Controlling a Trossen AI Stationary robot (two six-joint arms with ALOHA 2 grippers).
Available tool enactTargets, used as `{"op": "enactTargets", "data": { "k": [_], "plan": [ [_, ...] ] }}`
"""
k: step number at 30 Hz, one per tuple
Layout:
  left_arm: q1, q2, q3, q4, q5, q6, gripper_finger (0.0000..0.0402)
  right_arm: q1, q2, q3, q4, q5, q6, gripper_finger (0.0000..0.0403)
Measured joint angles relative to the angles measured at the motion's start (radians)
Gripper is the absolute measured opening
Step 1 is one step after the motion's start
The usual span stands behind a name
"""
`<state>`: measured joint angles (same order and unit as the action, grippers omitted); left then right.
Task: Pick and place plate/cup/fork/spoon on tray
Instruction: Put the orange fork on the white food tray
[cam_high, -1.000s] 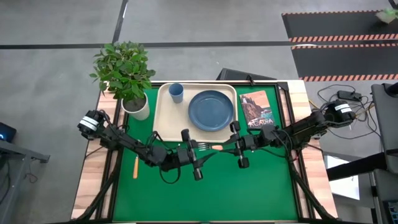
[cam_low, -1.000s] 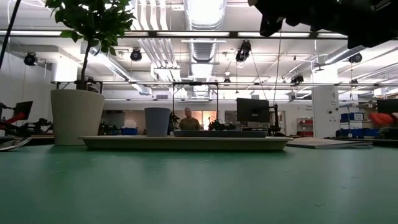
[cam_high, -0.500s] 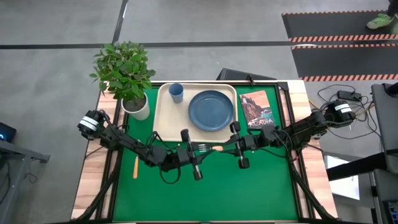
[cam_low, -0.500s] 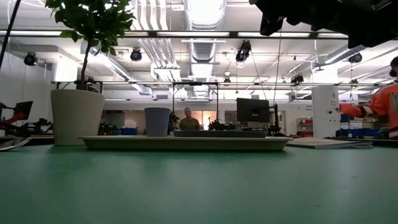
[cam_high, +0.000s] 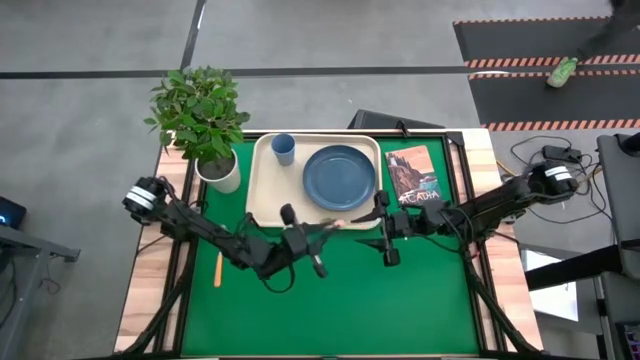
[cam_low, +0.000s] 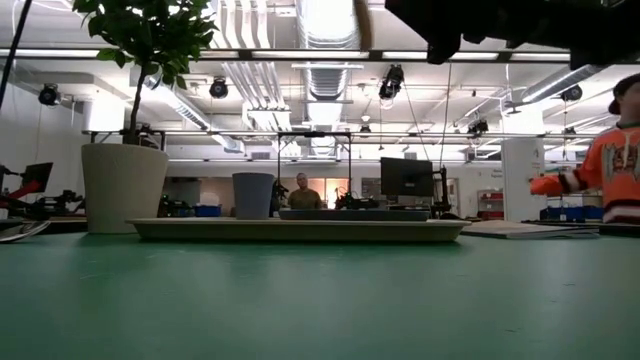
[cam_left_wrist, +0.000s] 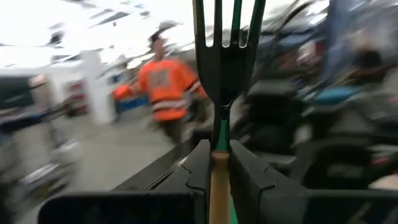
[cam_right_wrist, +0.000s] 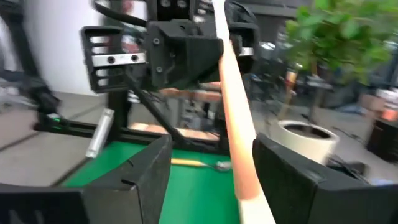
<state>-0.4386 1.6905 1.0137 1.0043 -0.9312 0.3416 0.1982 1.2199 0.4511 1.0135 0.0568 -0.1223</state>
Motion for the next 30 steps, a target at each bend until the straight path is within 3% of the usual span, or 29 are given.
{"op": "enactTargets", "data": {
  "k": [5, 17, 22, 26, 30],
  "plan": [
    [-0.001, -0.032, 0.032, -0.222, -0.22, -0.103, 0.0015, 0.0, -0.131, -0.001, -0.18, 0.106, 0.001, 0.0215],
    [0.087, -0.117, 0.106, -0.761, -0.252, -0.499, 0.0015, 0.0, -0.435, 0.017, -0.527, 0.209, 0.036, 0.0215],
    [0.162, -0.118, 0.101, -0.975, -0.145, -0.745, 0.0015, 0.0, -0.501, 0.036, -0.618, 0.232, 0.034, 0.0215],
    [0.231, -0.118, 0.094, -1.244, -0.01, -1.017, 0.0015, 0.0, -0.533, 0.043, -0.692, 0.234, 0.049, 0.0215],
    [0.277, -0.118, 0.093, -1.474, 0.064, -1.247, 0.0015, 0.0, -0.539, 0.046, -0.728, 0.235, 0.06, 0.0215]
  ]
}}
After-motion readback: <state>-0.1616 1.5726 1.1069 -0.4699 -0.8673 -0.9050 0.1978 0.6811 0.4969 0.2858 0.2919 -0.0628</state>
